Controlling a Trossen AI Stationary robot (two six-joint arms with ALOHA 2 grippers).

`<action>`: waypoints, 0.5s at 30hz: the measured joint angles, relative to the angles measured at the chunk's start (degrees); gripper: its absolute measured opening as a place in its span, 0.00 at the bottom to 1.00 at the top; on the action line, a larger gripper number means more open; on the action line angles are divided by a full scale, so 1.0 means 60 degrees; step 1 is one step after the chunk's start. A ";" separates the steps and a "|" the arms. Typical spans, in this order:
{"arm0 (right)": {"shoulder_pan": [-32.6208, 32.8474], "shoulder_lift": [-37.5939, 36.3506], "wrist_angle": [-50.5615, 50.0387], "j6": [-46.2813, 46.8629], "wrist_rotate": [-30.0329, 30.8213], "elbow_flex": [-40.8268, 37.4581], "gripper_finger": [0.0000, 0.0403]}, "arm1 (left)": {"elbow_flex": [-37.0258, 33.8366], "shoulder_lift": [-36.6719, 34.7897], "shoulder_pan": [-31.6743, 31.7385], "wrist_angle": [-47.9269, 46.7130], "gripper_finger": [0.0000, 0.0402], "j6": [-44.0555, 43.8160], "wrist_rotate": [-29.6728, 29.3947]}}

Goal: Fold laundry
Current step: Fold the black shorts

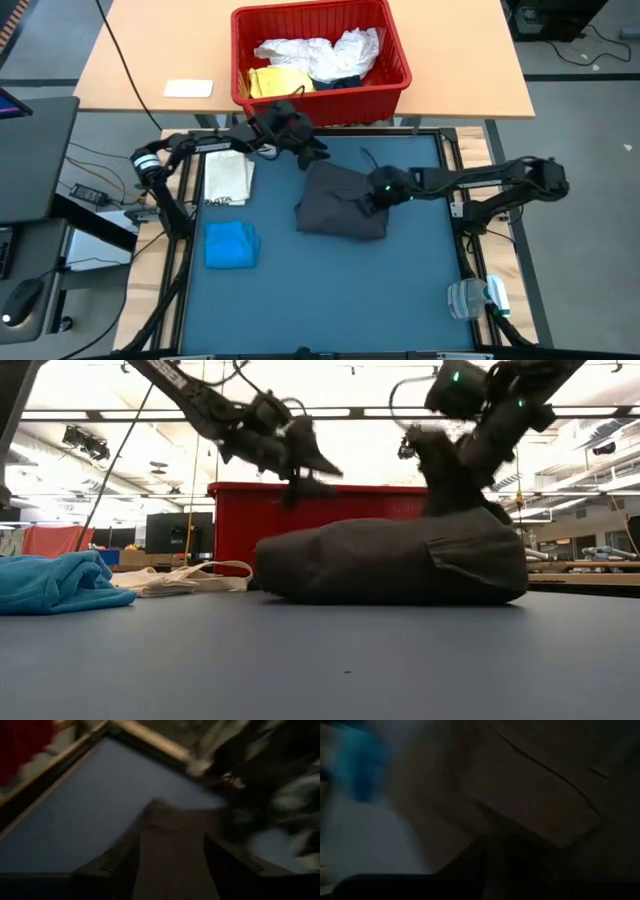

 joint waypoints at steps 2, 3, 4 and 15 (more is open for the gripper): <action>0.0125 0.0362 -0.0380 -0.0074 0.0765 -0.0032 0.18 | 0.0006 -0.0164 -0.0279 -0.0049 0.54 -0.0069 0.0938; 0.0154 0.0511 -0.0258 -0.0150 0.1062 -0.0123 0.17 | 0.0006 -0.0182 -0.0520 -0.0188 0.53 0.0035 0.1250; 0.0154 0.0673 -0.0033 -0.0228 0.1205 -0.0224 0.16 | 0.0006 -0.0182 -0.0812 -0.0426 0.52 0.0212 0.1391; 0.0407 0.1944 0.1750 -0.0395 0.0981 -0.0787 0.13 | -0.1626 0.0837 -0.2936 -0.0889 0.48 0.0574 -0.1057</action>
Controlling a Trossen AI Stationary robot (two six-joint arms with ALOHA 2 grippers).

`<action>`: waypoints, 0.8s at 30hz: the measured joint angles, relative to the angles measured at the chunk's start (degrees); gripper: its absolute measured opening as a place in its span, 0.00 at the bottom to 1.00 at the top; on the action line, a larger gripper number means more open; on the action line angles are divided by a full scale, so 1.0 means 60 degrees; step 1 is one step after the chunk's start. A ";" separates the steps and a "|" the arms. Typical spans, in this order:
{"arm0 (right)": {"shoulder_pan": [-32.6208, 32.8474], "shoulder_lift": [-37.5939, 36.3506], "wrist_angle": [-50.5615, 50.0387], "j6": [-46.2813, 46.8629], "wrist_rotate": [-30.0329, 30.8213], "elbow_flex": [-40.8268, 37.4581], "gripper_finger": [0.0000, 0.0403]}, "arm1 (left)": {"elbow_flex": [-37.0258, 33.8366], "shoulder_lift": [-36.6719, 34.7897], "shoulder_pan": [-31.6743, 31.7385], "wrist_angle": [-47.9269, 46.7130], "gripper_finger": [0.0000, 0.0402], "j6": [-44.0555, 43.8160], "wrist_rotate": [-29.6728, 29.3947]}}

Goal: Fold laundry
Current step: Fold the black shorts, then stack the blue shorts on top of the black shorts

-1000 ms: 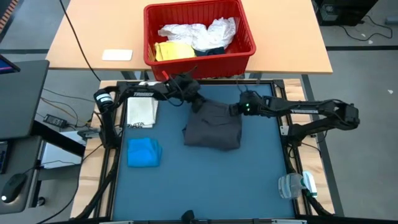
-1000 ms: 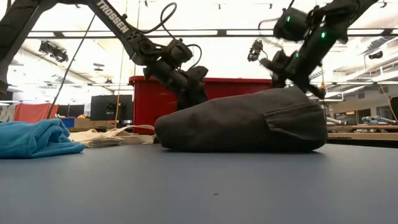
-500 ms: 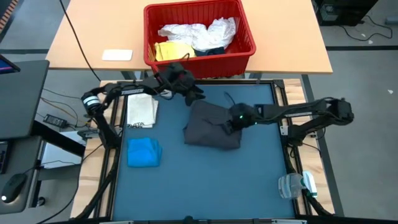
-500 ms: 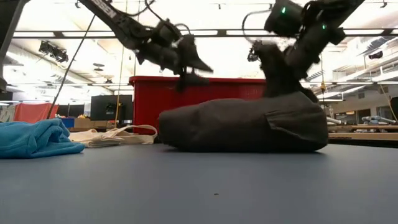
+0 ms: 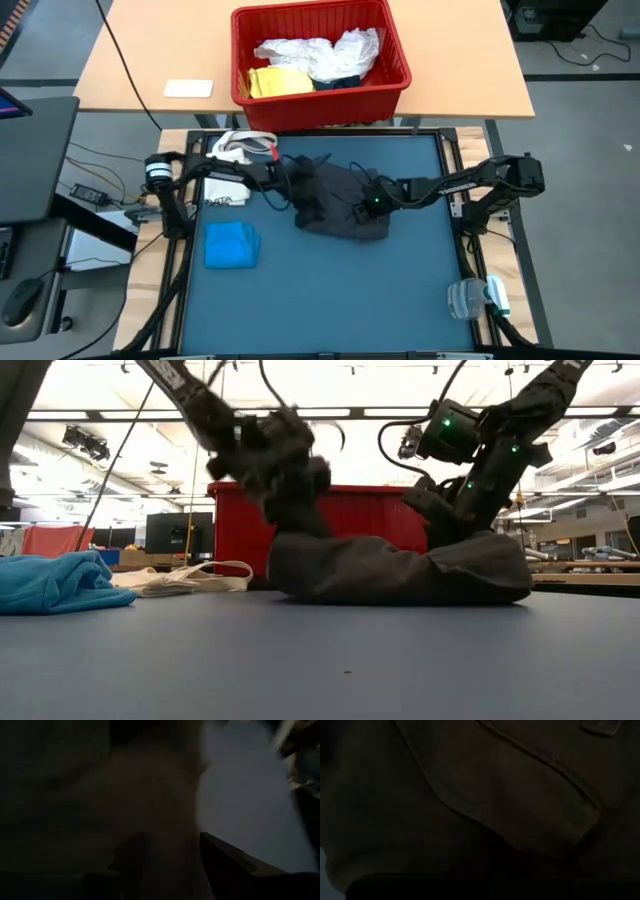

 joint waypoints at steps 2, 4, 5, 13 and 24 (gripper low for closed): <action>0.0254 -0.0127 -0.0083 0.0219 -0.0136 -0.0003 0.13 | -0.0299 0.0206 -0.0127 0.0050 0.48 -0.0296 -0.0018; 0.0570 -0.0411 -0.0491 0.0556 -0.0517 -0.0020 0.13 | -0.0513 0.0393 -0.0307 0.0148 0.48 -0.0786 -0.0012; 0.0692 -0.0555 -0.0710 0.0687 -0.0776 -0.0028 0.13 | -0.0605 0.0456 -0.0410 0.0176 0.48 -0.1177 -0.0019; 0.1292 -0.2036 -0.1205 0.0035 -0.1096 -0.0062 0.15 | -0.0265 -0.0432 -0.0820 -0.0158 0.48 -0.3454 -0.0059; 0.1256 -0.4063 -0.0812 0.0289 -0.0168 -0.0055 0.37 | 0.0142 -0.4370 -0.1853 -0.7262 0.48 -0.7342 -0.3538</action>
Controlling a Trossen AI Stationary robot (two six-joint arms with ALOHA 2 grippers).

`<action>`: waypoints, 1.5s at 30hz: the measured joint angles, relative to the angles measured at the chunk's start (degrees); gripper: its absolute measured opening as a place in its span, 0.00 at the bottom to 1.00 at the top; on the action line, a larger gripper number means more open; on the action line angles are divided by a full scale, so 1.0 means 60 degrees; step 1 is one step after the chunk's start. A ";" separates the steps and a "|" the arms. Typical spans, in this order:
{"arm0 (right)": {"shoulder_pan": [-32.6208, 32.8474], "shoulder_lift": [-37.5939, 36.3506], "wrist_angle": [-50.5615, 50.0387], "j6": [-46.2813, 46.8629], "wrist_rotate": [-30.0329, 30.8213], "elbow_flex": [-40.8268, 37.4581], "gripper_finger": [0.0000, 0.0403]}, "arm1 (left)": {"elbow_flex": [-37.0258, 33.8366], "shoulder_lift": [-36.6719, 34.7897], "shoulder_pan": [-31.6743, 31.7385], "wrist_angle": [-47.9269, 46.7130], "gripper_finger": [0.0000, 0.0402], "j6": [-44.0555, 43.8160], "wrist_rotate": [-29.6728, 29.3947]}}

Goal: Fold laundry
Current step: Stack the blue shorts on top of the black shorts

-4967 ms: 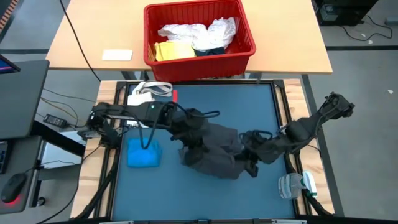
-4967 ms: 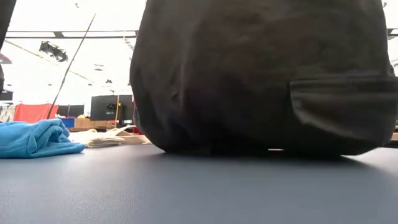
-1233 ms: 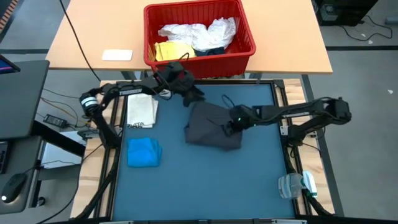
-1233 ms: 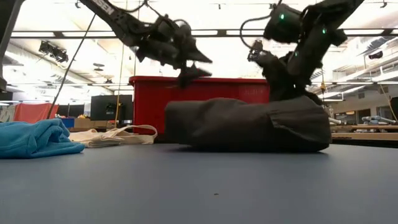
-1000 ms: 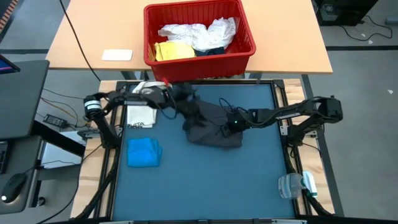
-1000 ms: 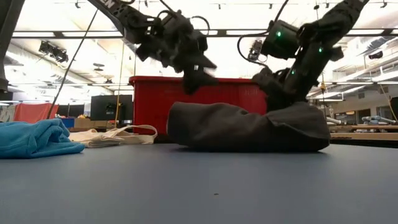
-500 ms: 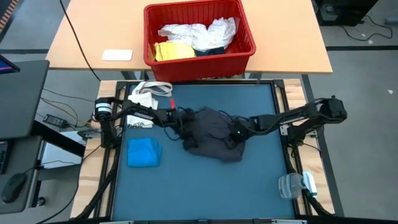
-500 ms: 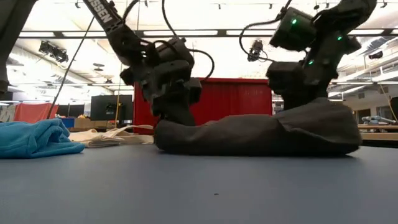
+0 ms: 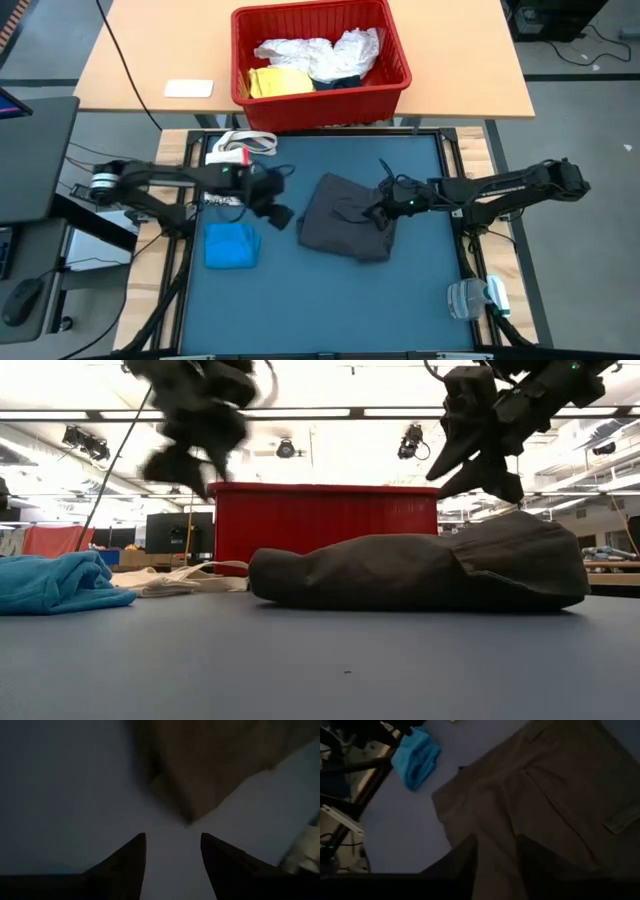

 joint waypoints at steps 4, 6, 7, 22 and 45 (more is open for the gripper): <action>0.0000 0.0063 0.0099 0.0108 -0.0079 0.0004 0.54 | -0.0004 -0.0901 -0.1081 -0.1946 0.54 -0.1873 -0.1149; 0.0000 0.0127 0.0130 0.0120 -0.0087 0.0007 0.62 | -0.0004 -0.1076 -0.1559 -0.2839 0.59 -0.2666 -0.1397; -0.0002 0.0174 0.0108 0.0132 -0.0077 0.0007 0.66 | -0.0004 -0.1086 -0.1814 -0.3215 0.62 -0.3041 -0.1487; -0.0419 0.0616 0.0221 0.0110 -0.0951 0.0018 0.75 | -0.3340 -0.2860 -0.4073 -0.3203 0.83 -0.7019 -0.0439; -0.0357 0.0612 0.0158 0.0146 -0.1529 0.0018 0.75 | -0.5684 -0.1592 -0.4203 0.4242 0.75 -0.8158 -0.0371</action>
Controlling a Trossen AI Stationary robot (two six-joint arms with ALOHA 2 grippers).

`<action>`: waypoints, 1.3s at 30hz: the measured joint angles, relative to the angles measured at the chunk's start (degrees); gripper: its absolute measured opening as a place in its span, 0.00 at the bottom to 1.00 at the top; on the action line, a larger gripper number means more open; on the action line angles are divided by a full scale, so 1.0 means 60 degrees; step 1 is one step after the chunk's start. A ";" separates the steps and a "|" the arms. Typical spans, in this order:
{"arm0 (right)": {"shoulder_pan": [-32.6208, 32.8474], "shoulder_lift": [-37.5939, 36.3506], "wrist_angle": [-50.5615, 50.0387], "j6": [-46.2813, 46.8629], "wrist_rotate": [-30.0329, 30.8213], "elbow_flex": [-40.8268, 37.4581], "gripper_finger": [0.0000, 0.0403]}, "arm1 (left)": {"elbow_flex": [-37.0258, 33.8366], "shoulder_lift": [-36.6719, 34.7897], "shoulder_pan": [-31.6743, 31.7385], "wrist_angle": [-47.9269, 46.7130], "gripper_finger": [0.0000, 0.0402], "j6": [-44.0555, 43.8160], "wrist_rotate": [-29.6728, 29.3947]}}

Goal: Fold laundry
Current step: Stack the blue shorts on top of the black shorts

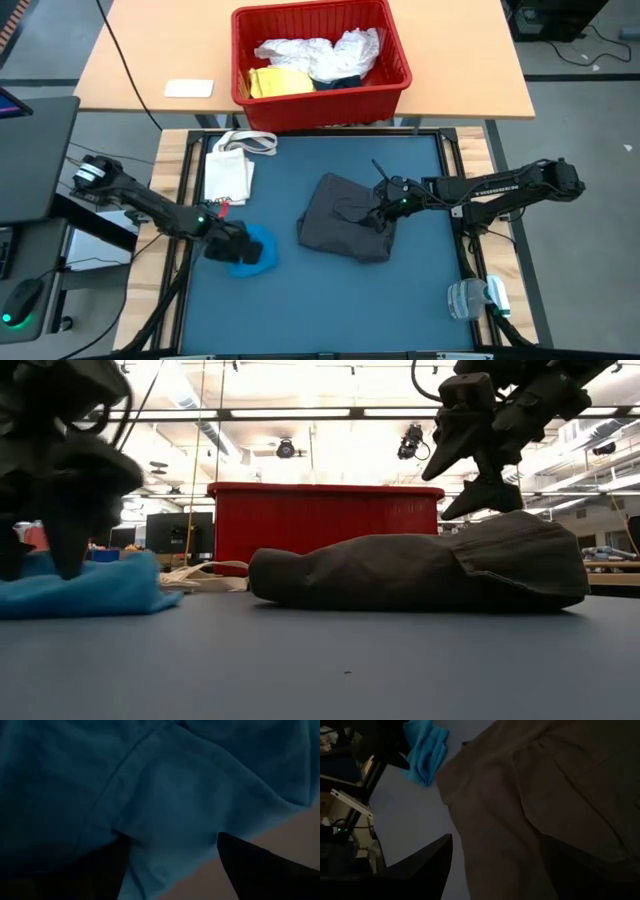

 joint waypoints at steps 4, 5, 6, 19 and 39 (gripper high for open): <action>0.0000 0.0000 0.0054 0.0174 -0.0261 0.0000 0.75 | 0.0809 0.0718 0.0004 0.0494 0.70 0.0435 -0.0090; 0.0000 0.0000 0.0126 0.0206 -0.0316 0.0003 0.75 | 0.1097 0.0769 0.0008 0.0287 0.70 0.0470 -0.0032; 0.0000 0.0000 0.0170 0.0232 -0.0383 0.0004 0.75 | 0.1399 0.0794 -0.0009 0.0016 0.69 0.0479 0.0010; -0.0012 0.3063 0.3673 -0.0661 -0.2950 0.1241 0.70 | 0.3969 0.0793 -0.0615 -0.5725 0.68 0.0468 -0.0638; -0.0076 1.0032 0.0886 -0.4210 -0.2762 0.9241 0.66 | 0.1663 0.0819 -0.0662 -0.2787 0.68 0.0293 0.0225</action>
